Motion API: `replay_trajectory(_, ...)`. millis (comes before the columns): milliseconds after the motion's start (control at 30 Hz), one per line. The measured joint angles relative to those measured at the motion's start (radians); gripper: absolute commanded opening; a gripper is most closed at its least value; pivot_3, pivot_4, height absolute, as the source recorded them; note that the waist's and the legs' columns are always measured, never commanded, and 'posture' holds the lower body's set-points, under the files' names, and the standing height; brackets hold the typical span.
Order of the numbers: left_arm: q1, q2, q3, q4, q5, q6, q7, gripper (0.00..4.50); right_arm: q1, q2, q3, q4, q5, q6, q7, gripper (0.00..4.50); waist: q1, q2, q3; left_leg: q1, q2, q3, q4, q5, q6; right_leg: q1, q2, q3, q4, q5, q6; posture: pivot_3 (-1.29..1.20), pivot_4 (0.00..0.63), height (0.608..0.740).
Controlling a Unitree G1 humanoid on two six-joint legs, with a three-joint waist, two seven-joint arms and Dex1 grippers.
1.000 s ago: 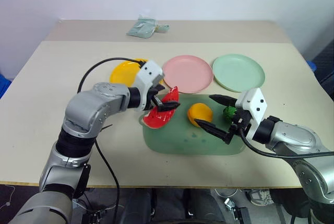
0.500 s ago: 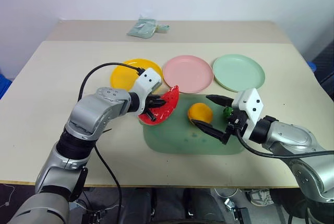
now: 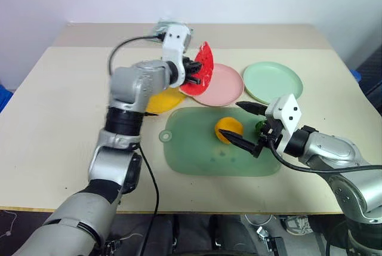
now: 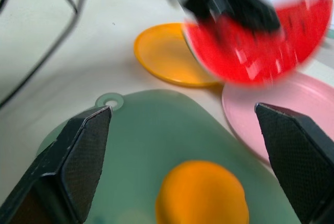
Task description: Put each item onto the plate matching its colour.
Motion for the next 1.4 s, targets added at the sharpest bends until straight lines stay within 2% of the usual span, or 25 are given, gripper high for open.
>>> replay_trajectory(67, -0.046, -0.041, -0.024, 0.141, 0.035, -0.103, -0.004, 0.33, -0.006, 0.005, 0.007, 0.000, -0.007, -0.004, -0.006, 4.50, -0.003, 0.000, 0.000, 0.000, -0.001, 0.000, 0.000, 0.000, 0.001, 0.000, 0.000, 0.000, 0.000, 0.000, 0.000, 0.00, 0.150, 0.740)
replay_trajectory(167, -0.093, -0.065, -0.023, 0.289, 0.059, -0.225, -0.019, 1.34, 0.002, 0.005, 0.006, 0.001, -0.023, -0.004, -0.022, 4.50, -0.008, 0.000, 0.000, 0.000, -0.001, 0.001, -0.001, -0.001, 0.001, -0.001, -0.001, 0.001, 0.000, 0.000, 0.001, 0.00, 0.150, 0.740)
replay_trajectory(367, -0.126, -0.071, -0.008, 0.388, 0.076, -0.308, -0.052, 4.19, 0.039, 0.005, 0.002, -0.003, -0.033, 0.007, -0.051, 4.50, -0.007, 0.000, 0.000, 0.000, -0.001, 0.001, -0.001, -0.001, 0.001, -0.002, -0.001, 0.002, 0.000, -0.001, 0.001, 0.00, 0.150, 0.740)
replay_trajectory(500, -0.121, -0.029, 0.012, 0.364, 0.075, -0.300, -0.080, 4.19, 0.054, 0.004, -0.006, -0.005, -0.032, 0.012, -0.055, 4.50, -0.007, 0.000, 0.000, 0.000, -0.001, 0.001, -0.001, -0.001, 0.001, -0.002, -0.001, 0.002, 0.001, -0.001, 0.001, 0.00, 0.150, 0.740)
replay_trajectory(633, -0.046, 0.053, 0.058, 0.174, 0.039, -0.292, -0.138, 4.19, 0.071, -0.012, -0.036, -0.006, -0.032, 0.015, -0.051, 4.50, -0.008, 0.000, 0.000, 0.000, -0.001, 0.001, -0.001, -0.001, 0.001, -0.002, -0.002, 0.002, 0.001, -0.001, 0.001, 0.00, 0.150, 0.740)
replay_trajectory(667, -0.001, 0.081, 0.058, 0.093, 0.029, -0.291, -0.170, 4.36, 0.079, -0.017, -0.048, -0.006, -0.031, 0.015, -0.044, 4.50, -0.009, 0.000, 0.000, 0.000, -0.001, 0.001, -0.001, -0.001, 0.001, -0.002, -0.002, 0.003, 0.001, -0.001, 0.001, 0.00, 0.150, 0.740)
replay_trajectory(800, 0.231, 0.208, 0.041, -0.220, -0.035, -0.252, -0.350, 4.36, 0.142, -0.061, -0.120, 0.004, -0.029, 0.008, -0.005, 4.50, -0.010, 0.001, 0.000, 0.000, 0.000, 0.000, -0.001, -0.001, 0.001, -0.002, -0.002, 0.003, 0.002, -0.001, 0.001, 0.00, 0.150, 0.740)
replay_trajectory(867, 0.358, 0.278, -0.012, -0.383, -0.066, -0.247, -0.475, 4.36, 0.173, -0.080, -0.166, 0.020, -0.019, 0.002, 0.028, 4.50, -0.004, 0.001, 0.000, 0.000, -0.001, 0.000, 0.000, 0.000, 0.001, -0.001, -0.003, 0.003, 0.001, -0.001, 0.001, 0.00, 0.150, 0.740)
replay_trajectory(967, 0.427, 0.325, -0.105, -0.521, -0.080, -0.258, -0.606, 4.36, 0.213, -0.107, -0.218, 0.028, 0.007, 0.001, 0.080, 4.50, 0.008, 0.001, 0.000, 0.001, -0.002, -0.003, 0.001, -0.001, 0.001, 0.003, -0.003, 0.004, -0.001, -0.001, 0.001, 0.00, 0.150, 0.740)
replay_trajectory(1100, 0.434, 0.314, -0.204, -0.555, -0.079, -0.273, -0.697, 4.36, 0.258, -0.131, -0.254, 0.029, 0.016, -0.001, 0.128, 4.50, 0.016, 0.001, 0.000, 0.001, -0.002, -0.003, 0.001, -0.001, 0.001, 0.003, -0.002, 0.004, -0.001, -0.001, 0.001, 0.00, 0.150, 0.740)
replay_trajectory(1233, 0.432, 0.311, -0.308, -0.528, -0.009, -0.363, -0.752, 4.36, 0.284, -0.130, -0.261, 0.026, 0.016, -0.005, 0.135, 4.50, 0.014, 0.001, 0.000, 0.001, -0.002, -0.002, 0.001, -0.001, 0.002, 0.003, -0.001, 0.004, 0.000, -0.001, 0.001, 0.00, 0.150, 0.740)
replay_trajectory(1400, 0.413, 0.243, -0.378, -0.425, 0.058, -0.470, -0.771, 4.36, 0.312, -0.118, -0.271, -0.016, 0.019, -0.005, 0.114, 4.50, 0.020, 0.001, 0.000, 0.001, -0.002, -0.002, 0.001, -0.002, 0.004, 0.003, -0.001, 0.004, 0.000, -0.001, 0.001, 0.00, 0.150, 0.740)
